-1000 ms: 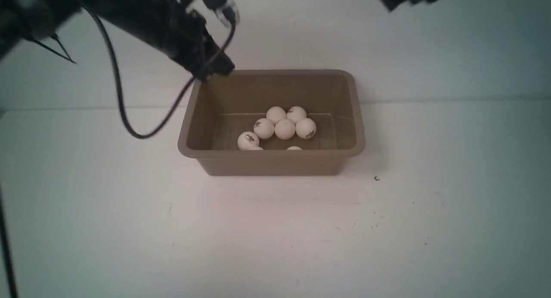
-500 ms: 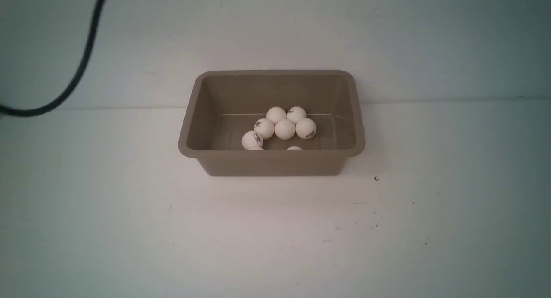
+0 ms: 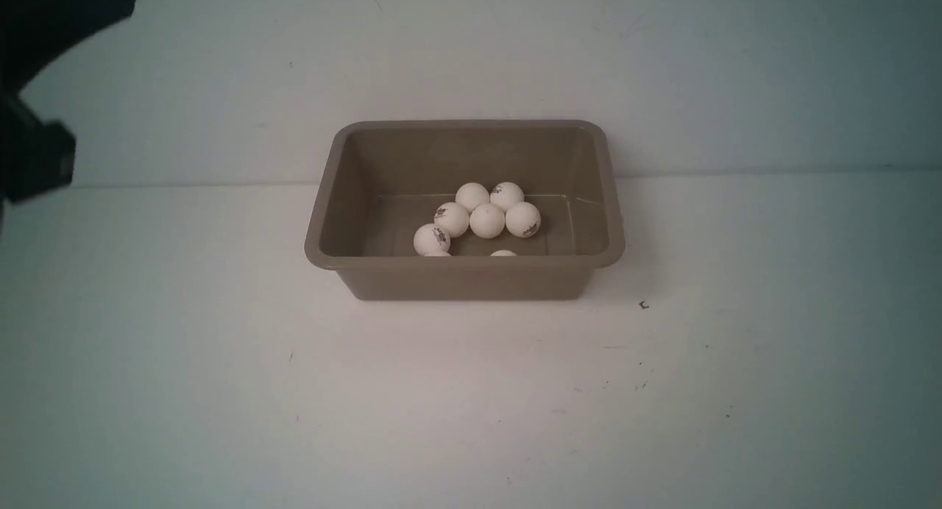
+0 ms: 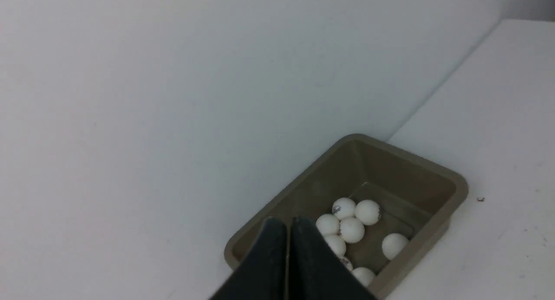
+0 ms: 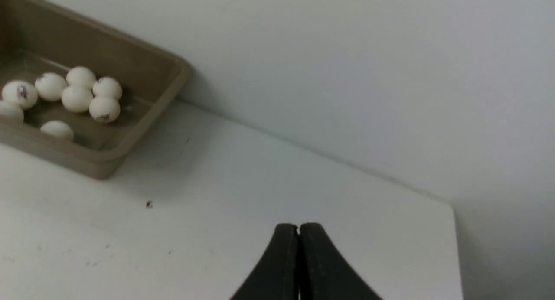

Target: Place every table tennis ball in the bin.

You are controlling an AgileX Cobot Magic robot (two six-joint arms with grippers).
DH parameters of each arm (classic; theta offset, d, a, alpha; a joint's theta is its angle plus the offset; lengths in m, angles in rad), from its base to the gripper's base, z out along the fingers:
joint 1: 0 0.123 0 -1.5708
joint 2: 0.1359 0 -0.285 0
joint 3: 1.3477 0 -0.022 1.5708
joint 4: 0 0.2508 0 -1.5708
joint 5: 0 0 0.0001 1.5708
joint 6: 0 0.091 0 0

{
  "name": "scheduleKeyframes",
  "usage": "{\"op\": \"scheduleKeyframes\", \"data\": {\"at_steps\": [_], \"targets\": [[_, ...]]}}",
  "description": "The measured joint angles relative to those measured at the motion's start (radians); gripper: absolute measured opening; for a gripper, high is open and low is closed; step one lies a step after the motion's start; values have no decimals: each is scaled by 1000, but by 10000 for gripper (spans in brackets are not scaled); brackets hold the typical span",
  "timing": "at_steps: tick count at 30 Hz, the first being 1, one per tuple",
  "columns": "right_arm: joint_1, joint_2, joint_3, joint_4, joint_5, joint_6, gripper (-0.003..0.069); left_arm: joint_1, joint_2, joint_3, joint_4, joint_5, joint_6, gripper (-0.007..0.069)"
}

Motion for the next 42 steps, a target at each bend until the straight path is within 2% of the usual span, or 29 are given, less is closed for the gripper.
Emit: {"op": "scheduleKeyframes", "data": {"at_steps": [6,21,26,42], "targets": [[0,-119,215,0,-122,43,-16,0,-137,291,-2,-124,-10,-4],[0,-248,569,-13,-314,70,-16,0,-246,617,-37,-236,-29,-4],[0,-279,595,-43,-381,70,-16,0,-246,654,-63,-275,-30,-4],[0,-281,596,-46,-331,71,-16,0,-246,658,-96,-270,-30,-4]]}}
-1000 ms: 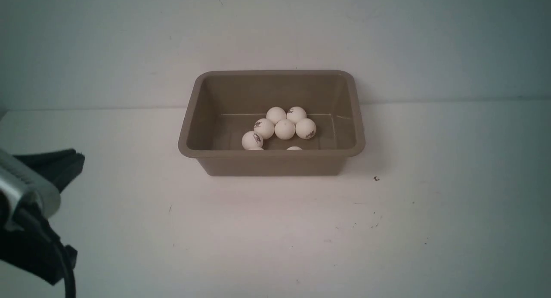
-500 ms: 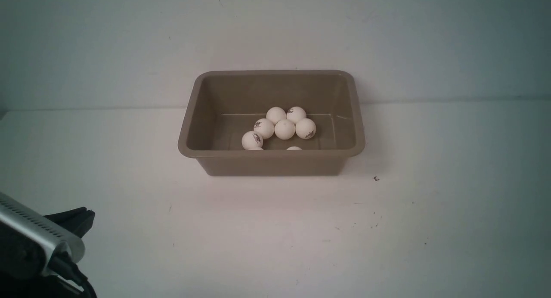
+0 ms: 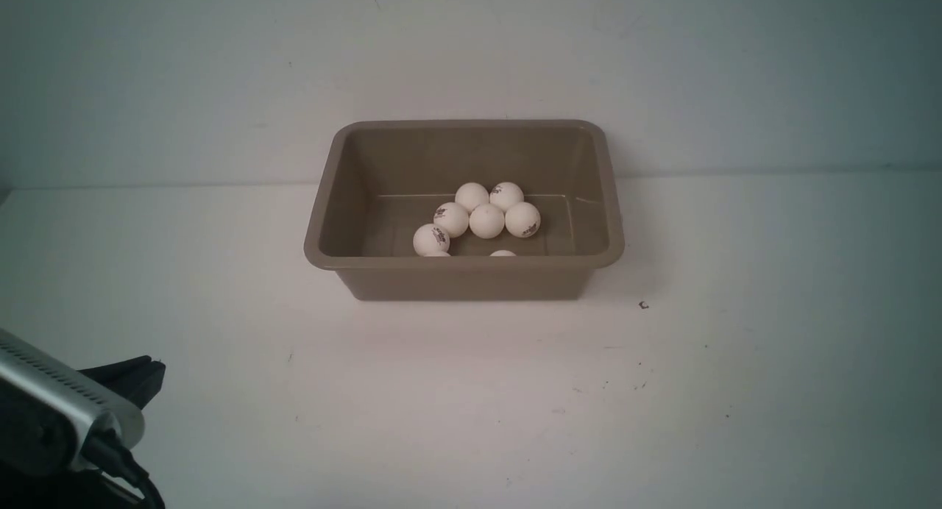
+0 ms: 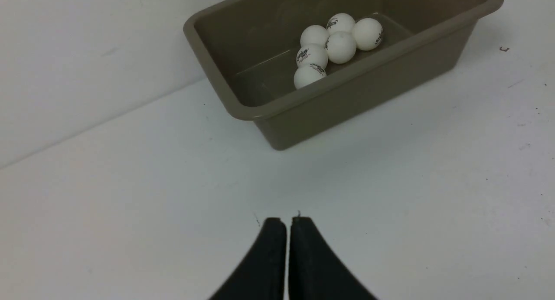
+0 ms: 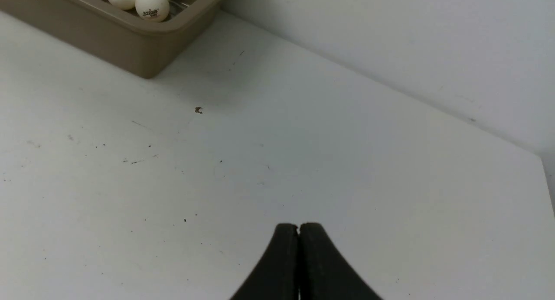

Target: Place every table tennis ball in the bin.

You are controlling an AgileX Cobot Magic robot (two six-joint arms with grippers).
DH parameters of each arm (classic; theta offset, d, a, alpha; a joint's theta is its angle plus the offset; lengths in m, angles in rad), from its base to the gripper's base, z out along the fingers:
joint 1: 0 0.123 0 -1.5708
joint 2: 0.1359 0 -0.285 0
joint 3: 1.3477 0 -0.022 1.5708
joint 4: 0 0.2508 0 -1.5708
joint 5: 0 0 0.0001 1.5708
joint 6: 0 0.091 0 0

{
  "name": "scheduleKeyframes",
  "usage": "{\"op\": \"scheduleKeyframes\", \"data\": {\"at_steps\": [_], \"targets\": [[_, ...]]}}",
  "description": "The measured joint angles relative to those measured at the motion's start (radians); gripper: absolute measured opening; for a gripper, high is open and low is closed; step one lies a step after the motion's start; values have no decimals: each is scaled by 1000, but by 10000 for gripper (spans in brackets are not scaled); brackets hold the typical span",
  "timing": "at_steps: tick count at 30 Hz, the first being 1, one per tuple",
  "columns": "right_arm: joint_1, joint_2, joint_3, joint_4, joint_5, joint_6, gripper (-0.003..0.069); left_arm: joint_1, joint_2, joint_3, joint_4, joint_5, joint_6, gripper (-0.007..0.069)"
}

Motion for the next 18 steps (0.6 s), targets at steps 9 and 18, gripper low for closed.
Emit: {"op": "scheduleKeyframes", "data": {"at_steps": [9,18], "targets": [[0,-1,0,0,0,0,-16,22,-20,4,1,0,1,-4],[0,-2,0,0,0,1,-16,212,-313,149,-4,-123,1,-4]]}}
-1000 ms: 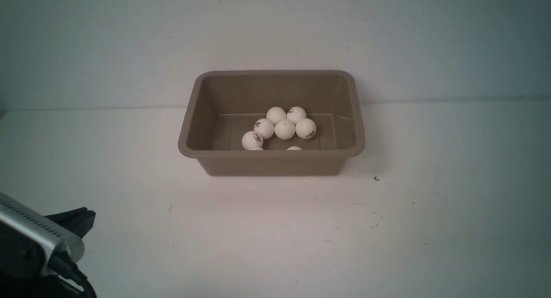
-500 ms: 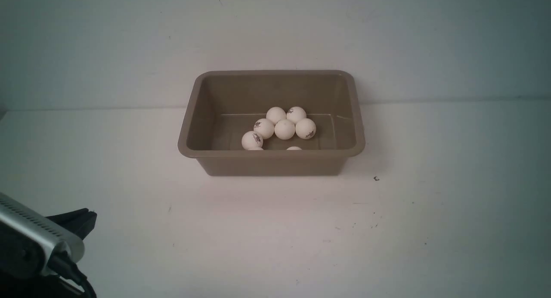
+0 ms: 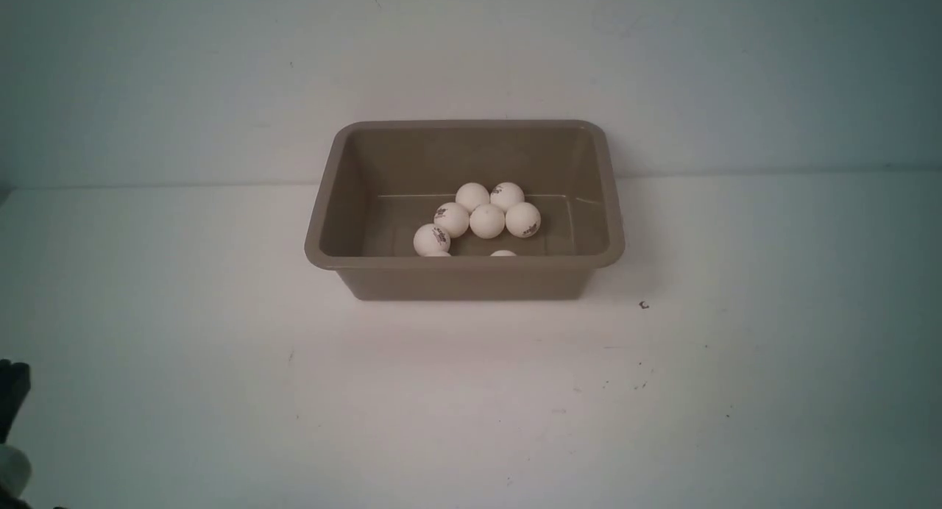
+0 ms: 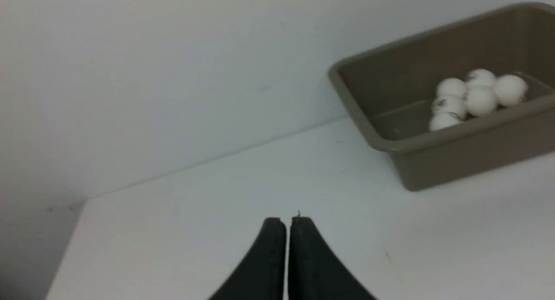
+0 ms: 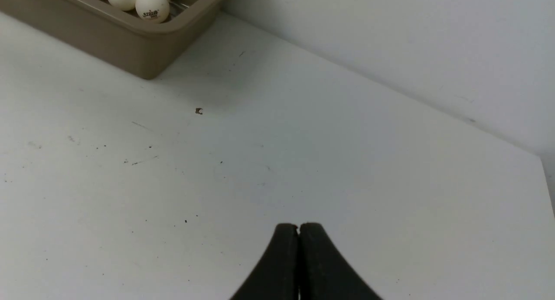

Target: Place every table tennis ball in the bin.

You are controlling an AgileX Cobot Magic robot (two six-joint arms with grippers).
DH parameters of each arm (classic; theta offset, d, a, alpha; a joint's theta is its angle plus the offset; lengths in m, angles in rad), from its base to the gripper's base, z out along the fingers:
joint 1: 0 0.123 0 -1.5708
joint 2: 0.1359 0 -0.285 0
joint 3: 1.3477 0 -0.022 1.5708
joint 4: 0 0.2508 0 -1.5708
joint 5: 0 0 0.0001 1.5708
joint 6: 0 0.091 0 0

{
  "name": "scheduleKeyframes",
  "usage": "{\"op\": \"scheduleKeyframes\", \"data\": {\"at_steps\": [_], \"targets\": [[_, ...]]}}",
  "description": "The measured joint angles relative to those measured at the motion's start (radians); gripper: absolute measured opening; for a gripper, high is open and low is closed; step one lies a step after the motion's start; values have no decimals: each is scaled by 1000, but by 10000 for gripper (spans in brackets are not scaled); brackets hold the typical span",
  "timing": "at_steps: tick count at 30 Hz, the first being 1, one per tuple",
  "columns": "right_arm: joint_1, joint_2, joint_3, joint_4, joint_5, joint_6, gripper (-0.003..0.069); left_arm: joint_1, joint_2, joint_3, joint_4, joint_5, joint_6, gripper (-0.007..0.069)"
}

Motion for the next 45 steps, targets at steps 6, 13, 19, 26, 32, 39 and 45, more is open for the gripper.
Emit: {"op": "scheduleKeyframes", "data": {"at_steps": [6,13,19,26,32,39,45], "targets": [[0,0,0,0,0,0,-16,5,-109,116,-51,-126,-1,-4],[0,0,0,0,0,0,-16,5,-204,230,-105,-184,-1,-4],[0,0,0,0,0,12,-16,5,-276,234,-110,-199,-1,-4],[0,0,1,0,0,14,-16,5,-277,234,-110,-208,-1,-4],[0,0,1,0,0,14,-16,5,-277,234,-112,-247,-1,-4],[0,0,1,0,0,15,-16,5,-277,202,-111,-421,50,-4],[0,0,1,0,0,15,-16,5,-277,163,-8,-511,-31,-4]]}}
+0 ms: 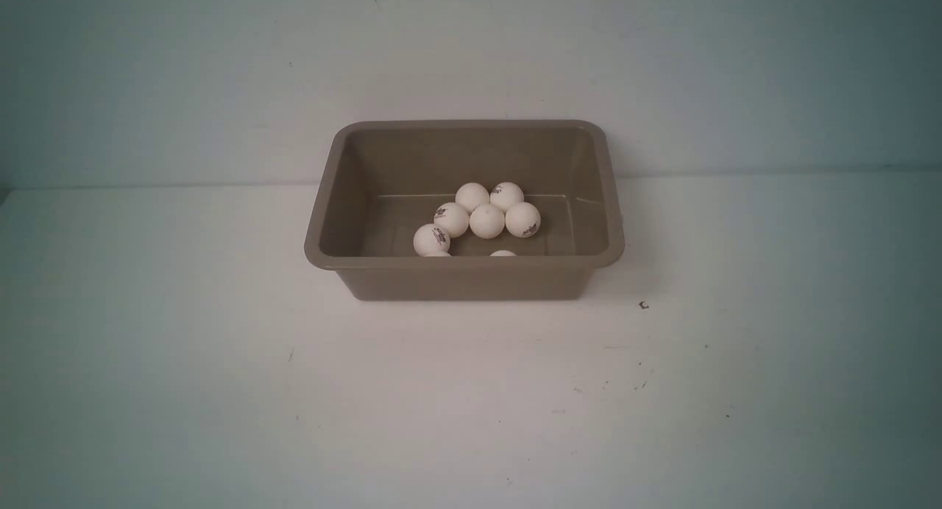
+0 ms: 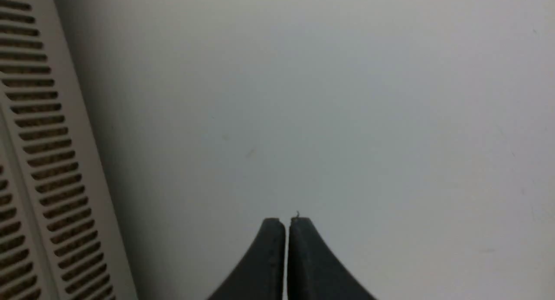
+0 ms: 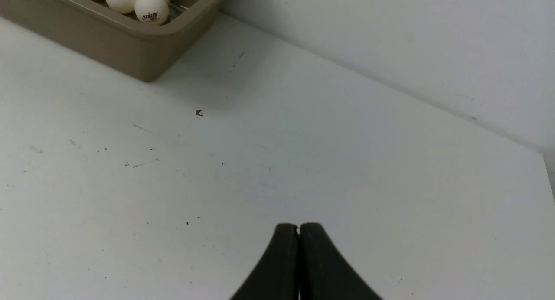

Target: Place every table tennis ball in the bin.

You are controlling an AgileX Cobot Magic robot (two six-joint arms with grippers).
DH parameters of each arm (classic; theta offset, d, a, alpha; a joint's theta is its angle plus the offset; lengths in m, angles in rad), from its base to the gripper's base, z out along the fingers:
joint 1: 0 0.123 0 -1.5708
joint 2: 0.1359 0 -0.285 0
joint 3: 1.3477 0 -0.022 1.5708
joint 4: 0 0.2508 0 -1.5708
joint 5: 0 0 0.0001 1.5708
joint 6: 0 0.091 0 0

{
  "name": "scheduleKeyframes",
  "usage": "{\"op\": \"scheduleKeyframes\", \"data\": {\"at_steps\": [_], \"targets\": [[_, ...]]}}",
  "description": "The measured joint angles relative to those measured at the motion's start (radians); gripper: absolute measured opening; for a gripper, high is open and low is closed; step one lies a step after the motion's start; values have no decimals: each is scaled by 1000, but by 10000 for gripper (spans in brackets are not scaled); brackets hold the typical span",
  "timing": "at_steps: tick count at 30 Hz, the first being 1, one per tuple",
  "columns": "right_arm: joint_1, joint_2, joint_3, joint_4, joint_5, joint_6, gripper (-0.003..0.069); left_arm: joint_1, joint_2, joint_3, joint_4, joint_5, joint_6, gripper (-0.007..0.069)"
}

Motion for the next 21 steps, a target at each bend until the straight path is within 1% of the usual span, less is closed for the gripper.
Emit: {"op": "scheduleKeyframes", "data": {"at_steps": [2,4,7,8,13,19,21], "targets": [[0,0,0,0,0,0,-16,0,0,1,67,14,-64,-4],[0,0,0,0,0,0,-16,0,0,18,235,83,-232,-4],[0,0,0,0,0,0,-16,0,0,45,410,170,-432,-4],[0,0,0,0,0,0,-16,0,0,62,481,217,-521,-4],[0,0,0,0,0,0,-16,0,0,71,596,331,-695,-4],[0,0,0,0,0,0,-16,0,0,71,791,582,-911,-4],[0,0,0,0,0,0,-16,0,0,71,825,629,-950,-4]]}}
